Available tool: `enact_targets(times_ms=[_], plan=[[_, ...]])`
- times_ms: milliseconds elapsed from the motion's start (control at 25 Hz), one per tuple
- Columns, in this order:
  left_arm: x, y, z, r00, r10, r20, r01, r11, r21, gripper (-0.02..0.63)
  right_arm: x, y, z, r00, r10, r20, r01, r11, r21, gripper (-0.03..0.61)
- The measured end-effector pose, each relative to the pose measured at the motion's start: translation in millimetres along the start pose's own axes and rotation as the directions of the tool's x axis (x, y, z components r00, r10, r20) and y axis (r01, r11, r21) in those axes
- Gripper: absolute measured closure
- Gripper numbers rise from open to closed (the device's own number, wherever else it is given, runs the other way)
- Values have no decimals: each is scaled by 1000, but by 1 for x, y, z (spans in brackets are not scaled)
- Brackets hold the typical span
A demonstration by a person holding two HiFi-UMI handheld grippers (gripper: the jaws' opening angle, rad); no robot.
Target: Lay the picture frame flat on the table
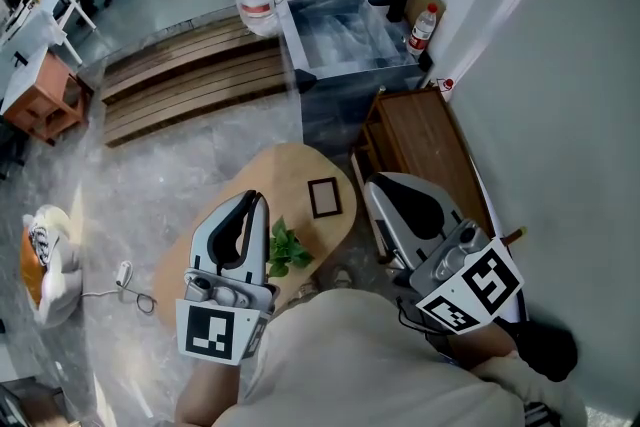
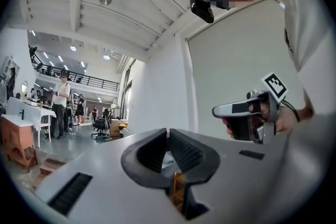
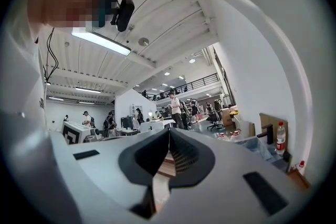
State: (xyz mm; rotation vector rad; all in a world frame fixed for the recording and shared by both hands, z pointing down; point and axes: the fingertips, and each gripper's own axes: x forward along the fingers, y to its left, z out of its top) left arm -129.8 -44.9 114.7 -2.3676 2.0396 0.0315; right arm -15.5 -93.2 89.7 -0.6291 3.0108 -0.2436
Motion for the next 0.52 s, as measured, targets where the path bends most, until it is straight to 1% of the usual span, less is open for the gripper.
enact_targets(times_ms=[120,200,360,520], plan=[[1,2,1,1000,-4,0,4,1000,-2,594,2,1,-2,1000,5,2,-5,1000,9,580],[0,7,-2,1000,3,-19,-3,1000,4,594,5,2,-2,1000,4,4,-4,1000,10,580],[-5,12,-6,999,14,-35,-13,1000,5,594,7,3,-4,1000,-3,-2,3,1000,-12,581],[-8,12,-4,999,12,-41,-11,1000,13,594,4,9,-3,1000,-4,1,4,1000,-12,581]])
